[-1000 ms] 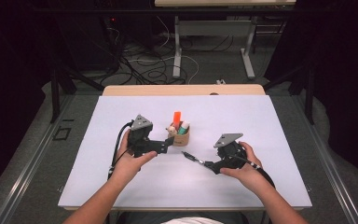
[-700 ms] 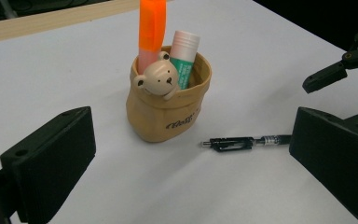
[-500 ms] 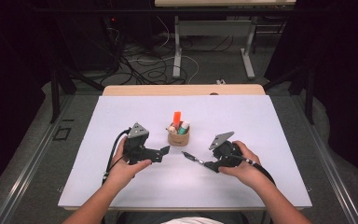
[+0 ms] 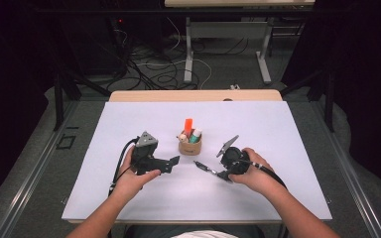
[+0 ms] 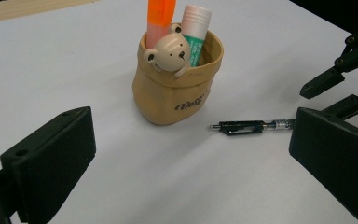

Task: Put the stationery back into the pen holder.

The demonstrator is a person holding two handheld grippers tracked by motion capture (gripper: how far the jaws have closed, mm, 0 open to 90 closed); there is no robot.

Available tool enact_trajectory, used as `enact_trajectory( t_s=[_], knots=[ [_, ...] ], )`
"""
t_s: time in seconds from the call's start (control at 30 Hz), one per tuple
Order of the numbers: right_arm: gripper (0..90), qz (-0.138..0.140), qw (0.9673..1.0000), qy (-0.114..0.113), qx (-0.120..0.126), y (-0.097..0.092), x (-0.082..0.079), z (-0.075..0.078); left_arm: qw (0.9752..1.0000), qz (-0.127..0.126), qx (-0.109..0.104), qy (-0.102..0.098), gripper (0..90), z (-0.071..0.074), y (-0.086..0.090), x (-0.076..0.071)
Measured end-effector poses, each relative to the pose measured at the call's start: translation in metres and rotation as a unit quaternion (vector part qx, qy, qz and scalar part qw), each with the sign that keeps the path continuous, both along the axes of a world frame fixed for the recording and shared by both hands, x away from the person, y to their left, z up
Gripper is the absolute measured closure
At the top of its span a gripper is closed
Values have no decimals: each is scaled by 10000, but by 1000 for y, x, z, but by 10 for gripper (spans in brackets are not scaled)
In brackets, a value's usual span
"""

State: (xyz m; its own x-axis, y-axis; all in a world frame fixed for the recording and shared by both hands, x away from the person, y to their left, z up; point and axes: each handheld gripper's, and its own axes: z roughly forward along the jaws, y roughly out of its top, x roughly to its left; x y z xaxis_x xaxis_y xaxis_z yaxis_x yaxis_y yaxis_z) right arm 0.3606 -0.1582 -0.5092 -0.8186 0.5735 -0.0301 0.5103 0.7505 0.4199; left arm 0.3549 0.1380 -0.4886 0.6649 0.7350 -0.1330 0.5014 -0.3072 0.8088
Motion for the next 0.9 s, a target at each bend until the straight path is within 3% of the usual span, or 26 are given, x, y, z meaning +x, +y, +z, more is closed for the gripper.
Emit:
enact_trajectory(
  t_s=[0.1, 0.33, 0.9],
  knots=[
    [657, -74, 9999, 121, -82, 1, 2, -3, 10000, -2, -19, 15, 4, -1, 0, 0],
    [690, -180, 9991, 372, -15, 1, 5, -11, 10000, -8, 62, 61, 4, -3, 1, 2],
    [763, -225, 9978, 609, -158, 2, 5, -17, 9999, -35, 81, 142, 4, -7, -1, 2]
  ],
)
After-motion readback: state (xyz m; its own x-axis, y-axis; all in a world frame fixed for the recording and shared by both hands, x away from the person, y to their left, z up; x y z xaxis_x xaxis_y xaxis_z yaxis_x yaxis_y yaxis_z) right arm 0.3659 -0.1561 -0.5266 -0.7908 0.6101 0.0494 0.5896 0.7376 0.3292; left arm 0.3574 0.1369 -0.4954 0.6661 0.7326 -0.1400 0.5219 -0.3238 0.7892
